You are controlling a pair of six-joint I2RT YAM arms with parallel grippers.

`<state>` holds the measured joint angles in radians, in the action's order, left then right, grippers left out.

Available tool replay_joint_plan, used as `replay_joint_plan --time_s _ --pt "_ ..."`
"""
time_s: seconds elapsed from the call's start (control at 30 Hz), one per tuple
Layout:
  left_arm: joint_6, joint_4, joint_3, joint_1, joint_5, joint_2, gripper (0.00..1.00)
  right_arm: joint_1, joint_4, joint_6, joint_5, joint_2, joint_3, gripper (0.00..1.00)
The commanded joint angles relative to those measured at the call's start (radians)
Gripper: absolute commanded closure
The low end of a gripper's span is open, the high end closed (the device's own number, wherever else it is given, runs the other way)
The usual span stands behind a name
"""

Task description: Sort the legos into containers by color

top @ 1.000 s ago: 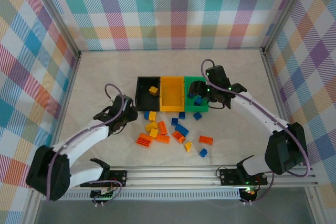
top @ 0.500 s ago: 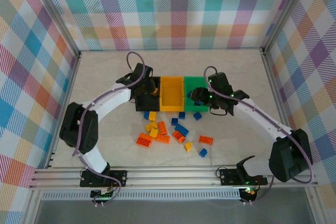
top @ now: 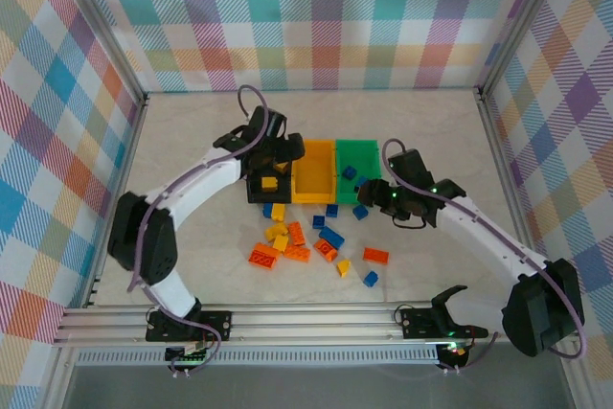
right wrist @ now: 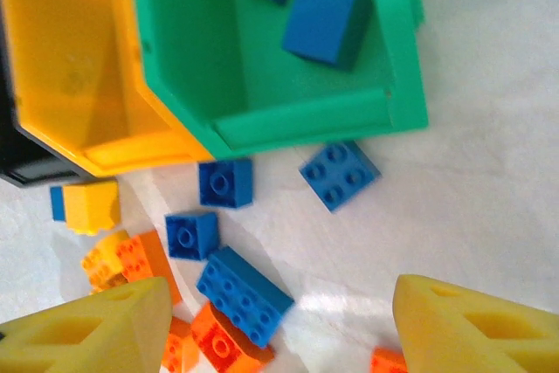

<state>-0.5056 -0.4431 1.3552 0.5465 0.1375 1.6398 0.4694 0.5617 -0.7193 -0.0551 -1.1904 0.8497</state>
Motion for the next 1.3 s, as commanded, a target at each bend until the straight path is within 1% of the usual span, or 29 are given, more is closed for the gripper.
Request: replay_joint_plan --time_s 0.0,0.17,0.27,0.43,0.57,0.6,0.73,0.87,0.9,0.97,1.27 --pt "-0.017 0.019 -0.050 0.050 -0.066 -0.149 0.00 -0.004 0.103 -0.046 -0.058 0.023 -0.060 0.31" --pt "-0.049 0.045 -0.238 0.112 -0.075 -0.294 0.00 0.025 0.177 -0.078 -0.099 -0.008 -0.107 0.30" --pt "-0.072 0.042 -0.328 0.120 -0.086 -0.359 0.00 0.070 0.209 -0.103 -0.087 -0.051 -0.101 0.29" --pt "-0.083 0.038 -0.435 0.122 -0.073 -0.460 0.00 0.103 0.245 -0.176 -0.055 -0.114 -0.098 0.29" --pt "-0.065 0.020 -0.480 0.120 -0.056 -0.526 0.00 0.127 0.286 -0.203 0.002 -0.136 -0.082 0.27" --pt "-0.063 0.018 -0.489 0.122 -0.050 -0.537 0.00 0.131 0.297 -0.208 0.011 -0.147 -0.072 0.24" --pt "-0.061 0.023 -0.529 0.121 -0.039 -0.578 0.00 0.157 0.298 -0.215 0.024 -0.204 -0.035 0.22" --pt "-0.053 0.027 -0.548 0.121 -0.032 -0.594 0.00 0.176 0.326 -0.208 0.046 -0.276 -0.003 0.19" --pt "-0.050 0.025 -0.548 0.121 -0.032 -0.594 0.00 0.180 0.332 -0.202 0.054 -0.289 0.005 0.17" --pt "-0.046 0.024 -0.551 0.120 -0.030 -0.594 0.00 0.186 0.331 -0.191 0.060 -0.321 0.016 0.15" --pt "-0.045 0.013 -0.573 0.121 -0.003 -0.605 0.00 0.189 0.244 -0.154 0.034 -0.440 0.012 0.18"
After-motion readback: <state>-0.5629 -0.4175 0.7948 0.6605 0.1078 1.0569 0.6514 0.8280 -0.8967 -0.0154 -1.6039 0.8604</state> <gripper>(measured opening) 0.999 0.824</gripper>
